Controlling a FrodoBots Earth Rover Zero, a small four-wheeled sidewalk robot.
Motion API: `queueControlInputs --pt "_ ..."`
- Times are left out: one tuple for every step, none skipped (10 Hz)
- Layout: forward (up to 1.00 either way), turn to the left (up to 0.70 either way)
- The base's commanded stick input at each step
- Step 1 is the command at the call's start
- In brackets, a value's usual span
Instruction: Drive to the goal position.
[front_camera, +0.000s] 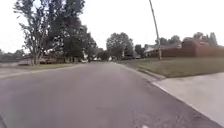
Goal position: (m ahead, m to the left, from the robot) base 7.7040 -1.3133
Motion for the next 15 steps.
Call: queueControlInputs --pt "1.00 -0.40" --pt "1.00 -0.07" --pt "1.00 0.00" --pt "1.00 0.00" --pt "1.00 0.00" --pt "1.00 0.00" --pt "1.00 0.00" --pt "1.00 0.00" --pt "1.00 0.00" --pt "1.00 0.00" --pt "1.00 0.00" --pt "1.00 0.00" --pt "1.00 0.00" --pt "1.00 0.00" --pt "1.00 0.00"
